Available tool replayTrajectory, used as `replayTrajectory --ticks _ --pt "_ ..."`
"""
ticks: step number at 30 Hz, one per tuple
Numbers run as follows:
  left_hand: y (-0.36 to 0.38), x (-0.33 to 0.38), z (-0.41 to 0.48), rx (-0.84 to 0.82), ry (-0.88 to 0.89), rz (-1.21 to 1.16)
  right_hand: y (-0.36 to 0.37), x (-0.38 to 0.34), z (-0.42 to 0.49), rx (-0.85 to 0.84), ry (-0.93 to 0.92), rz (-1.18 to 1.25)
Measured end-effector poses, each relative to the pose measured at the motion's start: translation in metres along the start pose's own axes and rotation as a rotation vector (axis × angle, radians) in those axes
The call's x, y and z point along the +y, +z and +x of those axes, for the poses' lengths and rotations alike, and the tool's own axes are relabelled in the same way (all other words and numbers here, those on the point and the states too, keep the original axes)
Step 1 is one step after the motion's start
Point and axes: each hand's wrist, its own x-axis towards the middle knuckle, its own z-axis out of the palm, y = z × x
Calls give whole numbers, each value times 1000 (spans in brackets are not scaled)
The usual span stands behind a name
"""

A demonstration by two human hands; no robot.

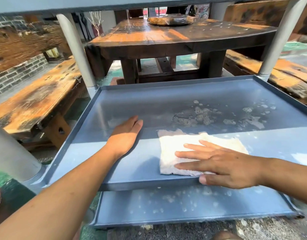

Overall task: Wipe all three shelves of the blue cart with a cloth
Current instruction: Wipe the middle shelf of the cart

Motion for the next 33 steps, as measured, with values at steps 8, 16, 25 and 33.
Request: replayTrajectory --ticks 8,16,25,33 --pt "-4 8 -6 26 -34 -413 -3 -28 43 -68 -58 6" --pt "-9 18 -16 -67 -149 -536 -4 -87 131 -44 -143 -14" --pt "-5 10 -4 -33 -3 -193 -6 -28 106 116 -79 8" --pt "0 5 -14 -152 159 306 -33 63 144 352 176 -89"
